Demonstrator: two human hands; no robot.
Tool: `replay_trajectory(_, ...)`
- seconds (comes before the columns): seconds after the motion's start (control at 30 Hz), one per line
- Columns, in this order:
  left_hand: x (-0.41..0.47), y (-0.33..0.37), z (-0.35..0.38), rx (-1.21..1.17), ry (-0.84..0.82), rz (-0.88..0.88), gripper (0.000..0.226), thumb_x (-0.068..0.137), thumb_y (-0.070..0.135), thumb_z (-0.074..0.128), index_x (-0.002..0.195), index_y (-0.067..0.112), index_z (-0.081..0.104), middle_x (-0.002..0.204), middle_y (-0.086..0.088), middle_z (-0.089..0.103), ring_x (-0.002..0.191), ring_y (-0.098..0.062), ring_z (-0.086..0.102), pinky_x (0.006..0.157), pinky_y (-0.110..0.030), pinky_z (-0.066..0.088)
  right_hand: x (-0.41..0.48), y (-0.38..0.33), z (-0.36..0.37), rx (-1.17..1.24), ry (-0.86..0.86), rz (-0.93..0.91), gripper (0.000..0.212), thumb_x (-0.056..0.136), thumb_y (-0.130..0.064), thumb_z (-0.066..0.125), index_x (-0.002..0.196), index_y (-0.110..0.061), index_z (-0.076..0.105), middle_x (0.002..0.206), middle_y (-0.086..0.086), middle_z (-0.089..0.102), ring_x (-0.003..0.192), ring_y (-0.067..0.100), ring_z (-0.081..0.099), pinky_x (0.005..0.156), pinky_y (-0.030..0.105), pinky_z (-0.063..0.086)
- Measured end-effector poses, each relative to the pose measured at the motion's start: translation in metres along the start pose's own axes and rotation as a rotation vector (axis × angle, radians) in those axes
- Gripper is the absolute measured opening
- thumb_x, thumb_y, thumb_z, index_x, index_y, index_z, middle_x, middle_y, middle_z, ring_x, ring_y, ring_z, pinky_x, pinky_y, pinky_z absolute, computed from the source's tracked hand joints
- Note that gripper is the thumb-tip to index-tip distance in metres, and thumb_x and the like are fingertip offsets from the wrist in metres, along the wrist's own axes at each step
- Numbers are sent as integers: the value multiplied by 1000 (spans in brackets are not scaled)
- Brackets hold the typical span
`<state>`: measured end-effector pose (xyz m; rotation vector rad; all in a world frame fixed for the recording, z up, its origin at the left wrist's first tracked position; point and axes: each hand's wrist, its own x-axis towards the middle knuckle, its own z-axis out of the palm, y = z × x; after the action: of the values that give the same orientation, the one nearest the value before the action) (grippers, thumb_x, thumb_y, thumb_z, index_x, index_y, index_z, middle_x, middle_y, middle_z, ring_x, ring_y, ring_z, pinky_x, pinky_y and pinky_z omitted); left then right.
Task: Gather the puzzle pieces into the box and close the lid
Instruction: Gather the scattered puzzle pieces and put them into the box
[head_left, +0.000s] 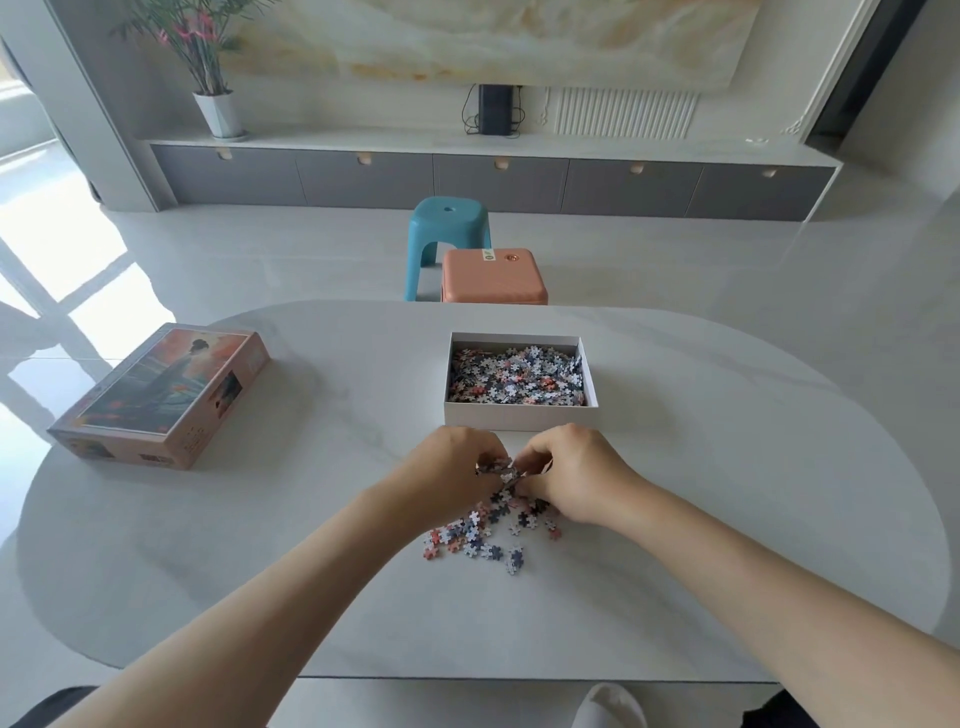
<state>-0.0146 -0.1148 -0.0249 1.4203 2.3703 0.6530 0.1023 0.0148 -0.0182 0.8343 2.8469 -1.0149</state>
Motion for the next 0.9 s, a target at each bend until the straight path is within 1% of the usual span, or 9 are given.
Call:
replay_trajectory(0.1, 6, 4, -7, -6, 12, 4, 13, 85, 24, 67, 97, 24, 70, 86, 6, 68, 74, -13, 62, 65, -25, 51, 3, -3, -7, 80, -9, 1, 8, 81, -18, 79, 87, -23, 76, 80, -6, 73, 59, 7, 62, 60, 24, 50)
replay_trajectory(0.2, 15, 10, -20, -24, 79, 24, 9, 84, 24, 68, 93, 24, 71, 79, 7, 66, 69, -11, 58, 57, -17, 43, 9, -9, -24, 155, 20, -8, 9, 81, -13, 78, 83, -22, 76, 78, -5, 72, 57, 15, 68, 60, 30, 58)
replay_trajectory(0.37, 47, 22, -42, -154, 255, 19, 14, 82, 18, 67, 92, 25, 74, 77, 9, 66, 75, -12, 60, 67, -24, 47, 29, -17, -52, 298, 198, -60, 10, 78, -11, 80, 80, -20, 77, 72, -7, 72, 54, 14, 65, 57, 33, 59)
replay_trajectory(0.43, 58, 24, -46, -186, 346, 4, 15, 83, 20, 66, 95, 25, 74, 78, 10, 66, 76, -10, 60, 64, -20, 44, 40, -18, -57, 326, 289, -85, 8, 78, -14, 80, 82, -20, 77, 74, -4, 73, 54, 14, 65, 59, 34, 60)
replay_trajectory(0.5, 67, 21, -45, -212, 390, -21, 17, 85, 21, 66, 100, 24, 73, 86, 9, 70, 80, -9, 62, 63, -13, 41, 50, -15, -57, 283, 375, -117, 7, 80, -18, 79, 87, -21, 78, 77, -4, 74, 62, 11, 67, 66, 28, 57)
replay_trajectory(0.6, 72, 9, -40, -191, 297, -64, 22, 90, 24, 62, 110, 23, 70, 102, 4, 72, 95, -13, 64, 81, -23, 47, 57, -2, -54, 100, 368, -122, 18, 89, -23, 70, 105, -19, 76, 104, -1, 75, 98, 15, 67, 81, 17, 43)
replay_trajectory(0.67, 68, 1, -37, -96, 209, -54, 25, 94, 26, 56, 116, 25, 68, 113, 4, 69, 103, -15, 62, 88, -24, 45, 58, 7, -52, -9, 314, -130, 22, 95, -22, 62, 111, -18, 75, 117, 1, 71, 112, 17, 63, 84, 14, 37)
replay_trajectory(0.8, 59, -11, -30, 20, 188, 73, 26, 96, 24, 50, 115, 26, 68, 117, 7, 66, 107, -15, 60, 93, -30, 44, 51, 9, -51, -32, 370, -231, 21, 96, -21, 60, 111, -18, 75, 111, 0, 73, 107, 16, 65, 85, 13, 40)
replay_trajectory(0.9, 52, -18, -24, 206, 151, 185, 27, 96, 32, 50, 119, 28, 64, 123, 10, 62, 114, -14, 56, 101, -39, 40, 49, 10, -47, -128, 325, -327, 19, 95, -22, 61, 107, -18, 76, 106, 2, 74, 101, 21, 66, 91, 32, 50)
